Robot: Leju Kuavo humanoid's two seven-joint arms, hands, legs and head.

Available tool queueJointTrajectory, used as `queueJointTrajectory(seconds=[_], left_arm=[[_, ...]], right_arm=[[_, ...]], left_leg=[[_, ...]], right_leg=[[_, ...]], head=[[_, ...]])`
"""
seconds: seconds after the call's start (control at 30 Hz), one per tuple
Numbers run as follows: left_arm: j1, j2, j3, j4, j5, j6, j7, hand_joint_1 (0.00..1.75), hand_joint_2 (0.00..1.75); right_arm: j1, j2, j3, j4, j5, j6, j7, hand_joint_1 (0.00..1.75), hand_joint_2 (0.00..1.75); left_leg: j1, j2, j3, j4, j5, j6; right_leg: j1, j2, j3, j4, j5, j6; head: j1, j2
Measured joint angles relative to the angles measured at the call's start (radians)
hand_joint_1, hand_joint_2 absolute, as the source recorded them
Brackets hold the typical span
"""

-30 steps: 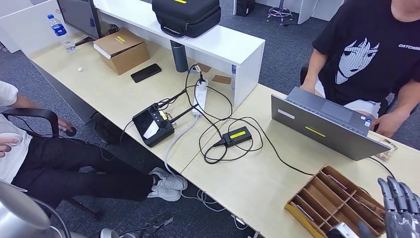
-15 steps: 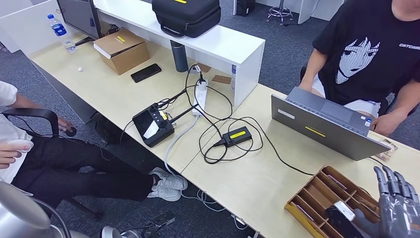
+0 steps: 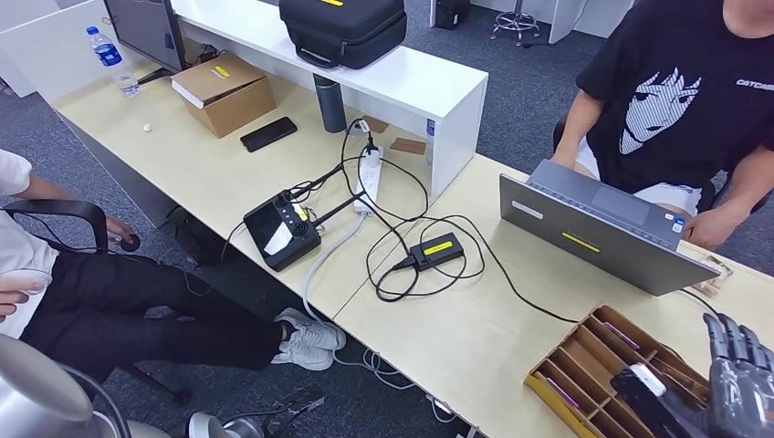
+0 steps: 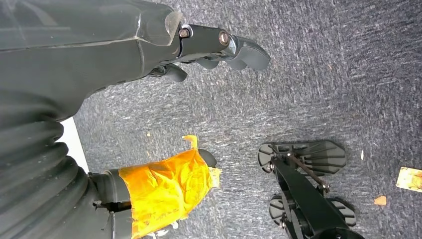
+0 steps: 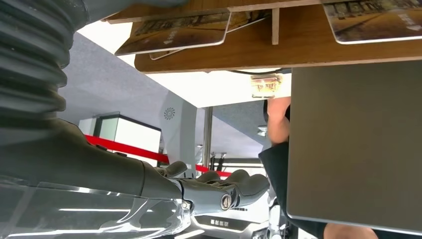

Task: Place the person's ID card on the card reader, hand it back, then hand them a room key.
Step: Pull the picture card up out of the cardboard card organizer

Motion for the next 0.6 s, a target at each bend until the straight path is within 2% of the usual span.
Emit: queueJointTrajectory(seconds=[0.27,0.33,0.4,0.47,0.6], left_arm=[[0.002,0.001,0.0,0.0,0.001,0.0,0.0,0.0,1.75],[0.003,0.001,0.0,0.0,0.001,0.0,0.0,0.0,1.75],[0.005,0.001,0.0,0.0,0.002,0.0,0.0,0.0,1.75],[0.006,0.001,0.0,0.0,0.002,0.0,0.0,0.0,1.75],[0.008,0.002,0.0,0.0,0.002,0.0,-0.001,0.0,1.75]], right_arm=[[0.006,0.0,-0.018,0.007,0.0,-0.017,-0.001,0.02,1.75],[0.012,0.0,-0.026,0.003,0.0,-0.022,-0.004,0.72,1.75],[0.02,-0.001,-0.034,-0.007,-0.001,-0.025,-0.006,1.57,1.75],[0.028,-0.003,-0.042,-0.019,-0.003,-0.029,-0.012,1.74,1.75],[0.042,-0.005,-0.051,-0.044,-0.011,-0.031,-0.024,1.71,1.75]], left_leg=[[0.0,0.0,0.0,0.0,0.0,0.0],[0.0,0.0,0.0,0.0,0.0,0.0],[0.0,0.0,0.0,0.0,0.0,0.0],[0.0,0.0,0.0,0.0,0.0,0.0],[0.0,0.0,0.0,0.0,0.0,0.0]], right_leg=[[0.0,0.0,0.0,0.0,0.0,0.0],[0.0,0.0,0.0,0.0,0.0,0.0],[0.0,0.0,0.0,0.0,0.0,0.0],[0.0,0.0,0.0,0.0,0.0,0.0],[0.0,0.0,0.0,0.0,0.0,0.0]], head=[[0.0,0.0],[0.0,0.0],[0.0,0.0],[0.0,0.0],[0.0,0.0]])
